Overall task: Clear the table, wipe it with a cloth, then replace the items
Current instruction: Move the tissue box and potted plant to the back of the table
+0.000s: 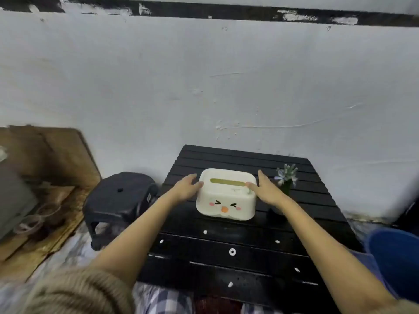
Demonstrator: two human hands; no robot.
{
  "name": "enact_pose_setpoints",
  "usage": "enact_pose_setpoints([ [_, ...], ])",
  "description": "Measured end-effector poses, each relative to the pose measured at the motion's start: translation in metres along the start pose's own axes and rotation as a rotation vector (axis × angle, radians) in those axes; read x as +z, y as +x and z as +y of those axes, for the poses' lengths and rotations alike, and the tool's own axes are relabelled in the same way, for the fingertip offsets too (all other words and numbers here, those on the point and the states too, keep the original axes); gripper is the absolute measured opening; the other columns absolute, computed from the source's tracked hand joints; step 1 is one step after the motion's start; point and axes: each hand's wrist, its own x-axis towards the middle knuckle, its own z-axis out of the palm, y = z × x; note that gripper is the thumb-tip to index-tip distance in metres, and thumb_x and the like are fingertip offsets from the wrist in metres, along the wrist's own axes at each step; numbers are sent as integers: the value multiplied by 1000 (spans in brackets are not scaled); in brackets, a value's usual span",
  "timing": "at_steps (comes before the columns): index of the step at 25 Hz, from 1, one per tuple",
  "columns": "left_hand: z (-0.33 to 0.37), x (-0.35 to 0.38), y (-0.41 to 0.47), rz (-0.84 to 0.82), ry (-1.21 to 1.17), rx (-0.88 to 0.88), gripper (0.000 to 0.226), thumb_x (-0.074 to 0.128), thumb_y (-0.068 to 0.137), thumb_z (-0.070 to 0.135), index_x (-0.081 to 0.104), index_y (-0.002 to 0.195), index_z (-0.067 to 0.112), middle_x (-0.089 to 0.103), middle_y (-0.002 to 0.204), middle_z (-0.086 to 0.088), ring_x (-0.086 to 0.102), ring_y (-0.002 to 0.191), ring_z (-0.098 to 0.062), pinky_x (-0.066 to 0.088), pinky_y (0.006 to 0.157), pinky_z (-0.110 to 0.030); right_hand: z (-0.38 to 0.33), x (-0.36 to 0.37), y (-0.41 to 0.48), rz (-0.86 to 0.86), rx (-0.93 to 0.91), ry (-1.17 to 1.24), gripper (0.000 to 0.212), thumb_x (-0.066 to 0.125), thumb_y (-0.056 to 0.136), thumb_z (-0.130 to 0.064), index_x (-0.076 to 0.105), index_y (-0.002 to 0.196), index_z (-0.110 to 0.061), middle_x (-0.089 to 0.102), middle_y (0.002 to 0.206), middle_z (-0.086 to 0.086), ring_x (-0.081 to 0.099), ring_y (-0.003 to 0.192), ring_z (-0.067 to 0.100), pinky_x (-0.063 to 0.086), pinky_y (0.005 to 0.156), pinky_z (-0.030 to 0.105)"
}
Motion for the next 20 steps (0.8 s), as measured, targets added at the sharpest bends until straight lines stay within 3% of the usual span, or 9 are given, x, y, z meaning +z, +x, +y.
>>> enact_pose_setpoints([
  [4, -5, 13, -13, -76, -69, 3, 51, 40, 90, 38, 43, 132, 8, 48, 139, -10, 47, 125, -28, 35, 109, -41, 6, 9, -11, 46, 114, 158, 70, 34, 95, -45, 4, 145, -7, 16, 156, 13, 25, 140, 30, 28, 110, 39],
  [6, -8, 20, -17, -71, -113, -18, 58, 44, 85, 46, 46, 128, 7, 53, 134, -10, 52, 119, -27, 39, 106, -43, 8, 20, -16, 112, 106, 193, 59, 33, 96, -42, 21, 142, -5, 31, 149, 15, 36, 133, 31, 35, 99, 37],
  [9, -6, 27, -18, -59, -94, -6, 55, 46, 86, 43, 45, 127, 6, 56, 129, -10, 53, 116, -28, 43, 101, -41, 7, 25, -18, 259, 68, 213, 44, 34, 97, -34, 42, 127, -3, 50, 131, 19, 49, 115, 33, 40, 86, 37],
  [14, 10, 19, -9, -12, -105, 31, 51, 46, 88, 38, 45, 128, 7, 55, 131, -10, 52, 117, -29, 42, 102, -41, -7, 12, -5, 340, 21, 271, 36, 36, 96, -27, 47, 120, -2, 54, 124, 19, 51, 103, 28, 39, 78, 34],
  [20, 26, -11, 41, 73, -167, 32, 55, 49, 83, 41, 47, 126, 7, 56, 129, -11, 53, 117, -28, 41, 104, -44, -31, 1, 54, 380, 6, 327, 36, 37, 95, -25, 49, 121, -2, 55, 125, 18, 51, 112, 32, 39, 82, 36],
])
